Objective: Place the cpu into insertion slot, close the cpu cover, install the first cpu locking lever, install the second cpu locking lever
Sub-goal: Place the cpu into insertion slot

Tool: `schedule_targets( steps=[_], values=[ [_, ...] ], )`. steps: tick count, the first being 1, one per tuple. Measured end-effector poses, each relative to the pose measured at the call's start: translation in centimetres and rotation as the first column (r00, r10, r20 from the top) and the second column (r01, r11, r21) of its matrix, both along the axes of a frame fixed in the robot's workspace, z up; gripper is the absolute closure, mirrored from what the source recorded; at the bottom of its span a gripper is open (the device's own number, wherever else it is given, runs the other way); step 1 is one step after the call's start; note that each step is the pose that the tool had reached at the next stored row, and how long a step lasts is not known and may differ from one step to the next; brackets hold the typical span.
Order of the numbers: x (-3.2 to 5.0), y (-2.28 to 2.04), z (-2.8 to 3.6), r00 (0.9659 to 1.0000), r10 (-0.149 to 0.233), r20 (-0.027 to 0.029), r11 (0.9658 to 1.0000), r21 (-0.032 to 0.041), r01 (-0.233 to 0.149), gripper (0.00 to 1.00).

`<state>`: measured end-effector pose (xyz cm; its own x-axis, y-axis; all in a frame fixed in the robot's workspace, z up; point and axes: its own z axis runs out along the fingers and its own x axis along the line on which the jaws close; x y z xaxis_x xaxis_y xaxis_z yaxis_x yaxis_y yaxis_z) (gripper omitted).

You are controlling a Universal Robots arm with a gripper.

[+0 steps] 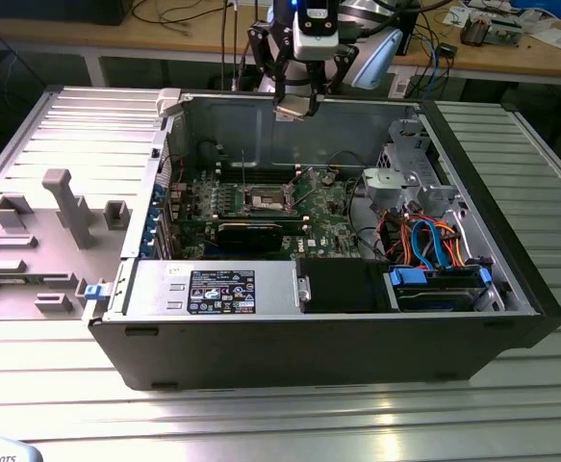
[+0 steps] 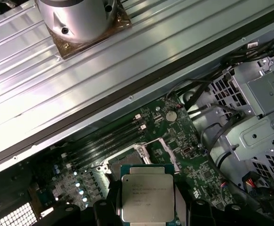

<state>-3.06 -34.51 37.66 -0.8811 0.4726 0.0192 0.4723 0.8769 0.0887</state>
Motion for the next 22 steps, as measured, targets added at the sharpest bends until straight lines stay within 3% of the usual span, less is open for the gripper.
schedule_targets(
  steps=[16, 22],
  values=[
    [0.00, 0.00, 0.00, 0.9999, -0.014, 0.0001, 0.9999, 0.0001, 0.014, 0.46],
    [0.00, 0.00, 0.00, 0.9979, -0.065, 0.0000, 0.9979, -0.0001, 0.065, 0.46]
  ],
)
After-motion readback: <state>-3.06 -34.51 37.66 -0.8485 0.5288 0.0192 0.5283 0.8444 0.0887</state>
